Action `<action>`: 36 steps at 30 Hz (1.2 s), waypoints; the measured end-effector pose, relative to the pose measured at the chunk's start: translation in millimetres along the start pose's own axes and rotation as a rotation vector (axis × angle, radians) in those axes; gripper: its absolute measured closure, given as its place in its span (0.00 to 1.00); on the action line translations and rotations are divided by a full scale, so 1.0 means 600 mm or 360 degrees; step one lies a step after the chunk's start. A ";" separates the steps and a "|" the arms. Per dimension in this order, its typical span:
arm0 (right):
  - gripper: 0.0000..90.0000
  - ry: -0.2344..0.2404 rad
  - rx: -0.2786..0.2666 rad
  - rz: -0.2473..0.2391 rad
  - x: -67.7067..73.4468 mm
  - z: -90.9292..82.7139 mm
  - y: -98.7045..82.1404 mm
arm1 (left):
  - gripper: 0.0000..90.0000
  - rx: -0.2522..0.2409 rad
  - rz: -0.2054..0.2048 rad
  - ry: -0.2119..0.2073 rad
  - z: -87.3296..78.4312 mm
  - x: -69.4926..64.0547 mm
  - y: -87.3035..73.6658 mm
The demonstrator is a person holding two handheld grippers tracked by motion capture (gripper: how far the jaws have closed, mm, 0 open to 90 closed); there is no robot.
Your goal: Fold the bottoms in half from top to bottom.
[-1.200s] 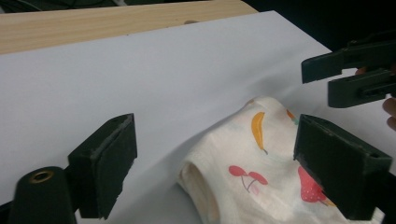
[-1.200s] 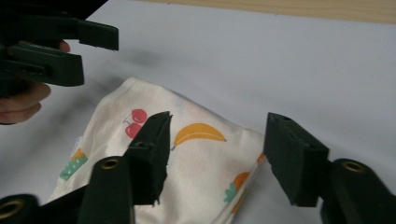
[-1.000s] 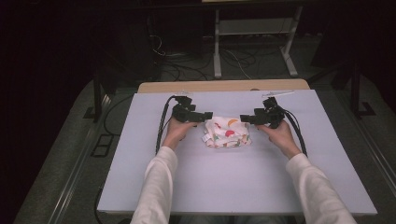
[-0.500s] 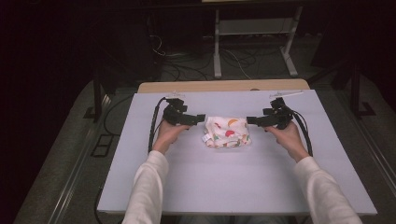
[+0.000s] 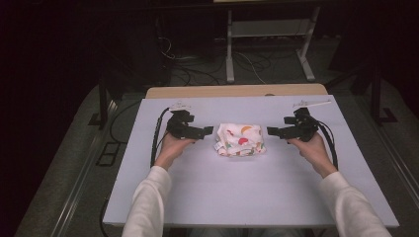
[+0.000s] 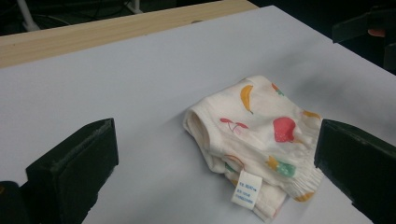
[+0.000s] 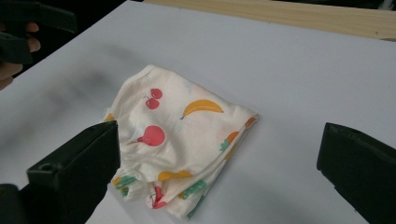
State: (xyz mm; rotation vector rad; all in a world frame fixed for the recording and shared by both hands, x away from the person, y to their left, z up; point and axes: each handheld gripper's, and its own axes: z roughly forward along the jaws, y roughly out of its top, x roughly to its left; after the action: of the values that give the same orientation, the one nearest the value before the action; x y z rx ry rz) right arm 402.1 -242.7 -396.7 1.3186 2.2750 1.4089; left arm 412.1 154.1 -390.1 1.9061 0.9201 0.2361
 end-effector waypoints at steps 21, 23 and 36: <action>0.00 -0.0010 0.0001 0.0006 0.012 -0.049 -0.059 | 0.00 -0.0008 0.0046 0.0008 -0.052 -0.022 -0.043; 0.00 -0.0010 -0.0008 0.0006 0.013 -0.053 -0.064 | 0.00 -0.0007 0.0058 0.0011 -0.056 -0.024 -0.048; 0.00 -0.0039 -0.0036 0.0004 0.022 -0.086 -0.100 | 0.00 -0.0005 0.0075 0.0008 -0.083 -0.040 -0.089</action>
State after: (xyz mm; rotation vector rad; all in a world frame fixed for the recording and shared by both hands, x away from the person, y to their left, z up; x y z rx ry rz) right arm 330.8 -276.5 -411.7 1.3253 2.2357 1.4077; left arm 342.9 185.0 -404.2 1.9266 0.8785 0.2701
